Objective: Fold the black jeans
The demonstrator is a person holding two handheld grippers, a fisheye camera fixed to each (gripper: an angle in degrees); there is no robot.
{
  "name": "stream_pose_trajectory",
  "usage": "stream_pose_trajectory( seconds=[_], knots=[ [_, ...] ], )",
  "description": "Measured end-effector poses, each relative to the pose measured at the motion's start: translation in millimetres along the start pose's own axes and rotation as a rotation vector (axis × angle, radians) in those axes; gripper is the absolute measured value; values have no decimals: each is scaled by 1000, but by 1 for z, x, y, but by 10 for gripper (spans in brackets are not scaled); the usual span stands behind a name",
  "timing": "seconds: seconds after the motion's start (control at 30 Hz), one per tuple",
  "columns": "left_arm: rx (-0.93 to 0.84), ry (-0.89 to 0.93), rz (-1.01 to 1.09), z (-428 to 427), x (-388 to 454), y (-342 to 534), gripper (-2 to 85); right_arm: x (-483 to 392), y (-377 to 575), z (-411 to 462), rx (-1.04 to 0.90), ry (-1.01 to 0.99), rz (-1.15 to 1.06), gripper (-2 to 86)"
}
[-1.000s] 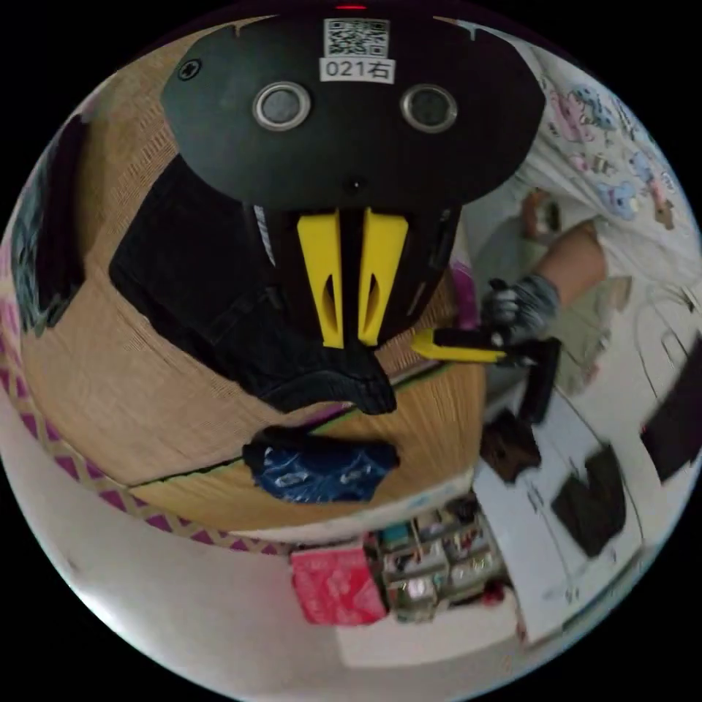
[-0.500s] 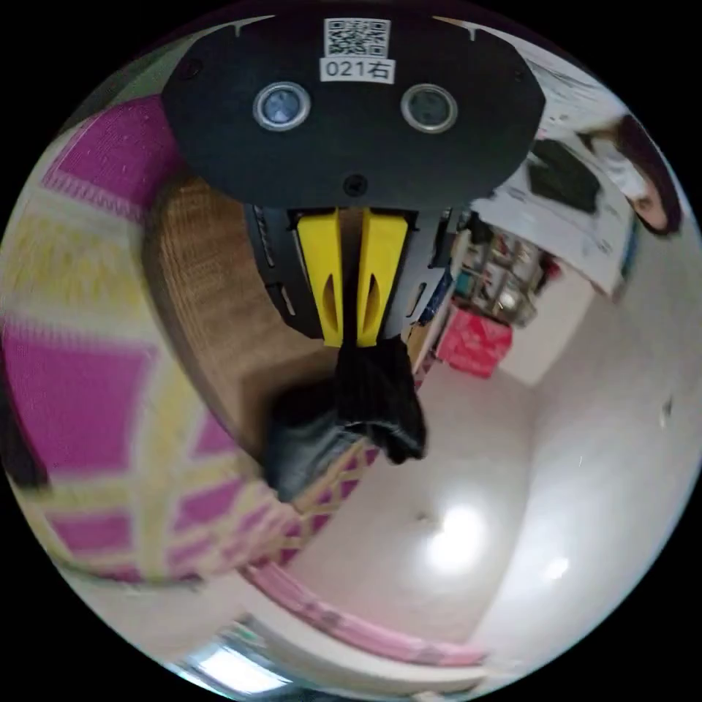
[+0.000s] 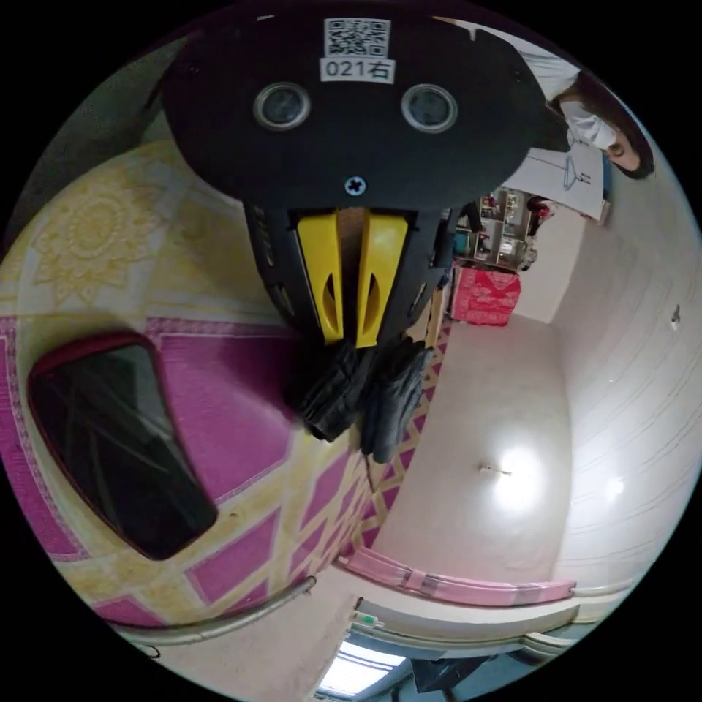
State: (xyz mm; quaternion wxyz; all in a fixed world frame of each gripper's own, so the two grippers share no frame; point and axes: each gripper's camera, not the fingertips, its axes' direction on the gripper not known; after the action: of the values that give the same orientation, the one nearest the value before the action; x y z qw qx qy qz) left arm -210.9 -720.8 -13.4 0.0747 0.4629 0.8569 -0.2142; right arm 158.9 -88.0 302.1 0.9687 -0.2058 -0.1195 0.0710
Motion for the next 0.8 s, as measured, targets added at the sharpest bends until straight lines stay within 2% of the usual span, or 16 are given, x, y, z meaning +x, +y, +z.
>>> stream_pose_trajectory(
  seconds=[0.07, 0.13, 0.23, 0.3, 0.37, 0.5, 0.67, 0.8],
  knots=[
    [6, 0, -4, 6, 3, 2, 31, 2, 2, -6, -29, 33, -4, 12],
    [34, -14, -3, 2, 5, 8, 23, -19, 16, -22, 36, 142, -78, 15],
    [187, -164, 128, -16, 43, 25, 1, -90, 50, -21, 133, 383, -385, 34],
    [210, -192, 249, -12, 80, 25, 2, -141, 67, 27, 28, 455, -611, 59],
    [147, -142, 411, 16, 132, 14, 19, -168, 76, 70, -38, 457, -736, 66],
    [69, -106, 590, 78, 200, -5, 49, -205, 88, 163, -130, 471, -938, 72],
    [-12, -165, 726, 155, 250, -29, 83, -207, 86, 231, -238, 496, -947, 72],
    [-60, -212, 739, 179, 253, -40, 68, -197, 85, 251, -288, 507, -892, 61]
  ],
)
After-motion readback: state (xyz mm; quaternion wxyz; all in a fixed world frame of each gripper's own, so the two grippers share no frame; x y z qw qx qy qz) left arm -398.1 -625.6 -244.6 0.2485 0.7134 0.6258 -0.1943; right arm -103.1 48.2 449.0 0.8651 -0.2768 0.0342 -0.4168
